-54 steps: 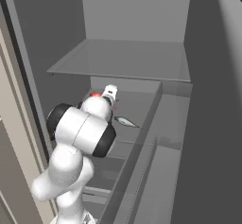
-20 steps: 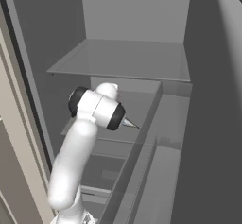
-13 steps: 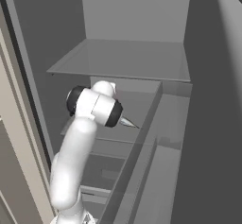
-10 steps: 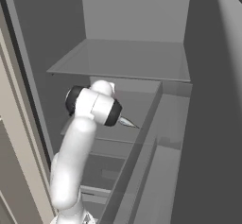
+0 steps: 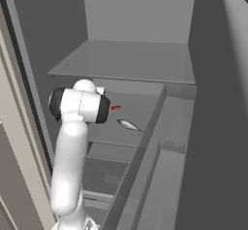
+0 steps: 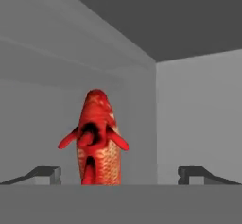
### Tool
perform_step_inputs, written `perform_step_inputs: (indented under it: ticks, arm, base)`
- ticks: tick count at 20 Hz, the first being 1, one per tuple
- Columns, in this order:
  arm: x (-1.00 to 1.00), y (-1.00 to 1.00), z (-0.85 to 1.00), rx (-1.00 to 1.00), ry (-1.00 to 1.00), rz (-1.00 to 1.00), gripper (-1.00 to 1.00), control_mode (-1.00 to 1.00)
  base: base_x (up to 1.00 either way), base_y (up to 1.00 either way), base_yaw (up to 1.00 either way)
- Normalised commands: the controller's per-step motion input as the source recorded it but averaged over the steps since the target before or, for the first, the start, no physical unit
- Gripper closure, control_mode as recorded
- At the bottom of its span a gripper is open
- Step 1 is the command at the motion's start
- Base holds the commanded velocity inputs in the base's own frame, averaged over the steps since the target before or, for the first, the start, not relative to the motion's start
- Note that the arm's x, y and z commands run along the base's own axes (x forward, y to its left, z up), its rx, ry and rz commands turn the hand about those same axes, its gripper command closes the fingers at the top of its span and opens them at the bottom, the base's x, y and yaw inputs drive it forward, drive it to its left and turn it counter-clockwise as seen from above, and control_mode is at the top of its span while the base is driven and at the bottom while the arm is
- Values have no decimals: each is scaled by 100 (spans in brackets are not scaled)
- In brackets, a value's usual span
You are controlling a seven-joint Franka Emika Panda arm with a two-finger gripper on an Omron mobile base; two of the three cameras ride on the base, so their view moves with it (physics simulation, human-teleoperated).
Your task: Place the fish on the counter behind the older fish on the same shelf of the fridge to maintain FIFO order. Close the fridge door when finished.
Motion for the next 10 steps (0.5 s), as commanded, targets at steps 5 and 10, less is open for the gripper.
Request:
perform_step_inputs:
  ticks: [5,10]
  arm:
    - [-93,0,42,0,-8,0,-100,-100]
    - [-96,-14,41,0,-7,0,-100,-100]
  base:
    - [0,0,0]
    - [0,0,0]
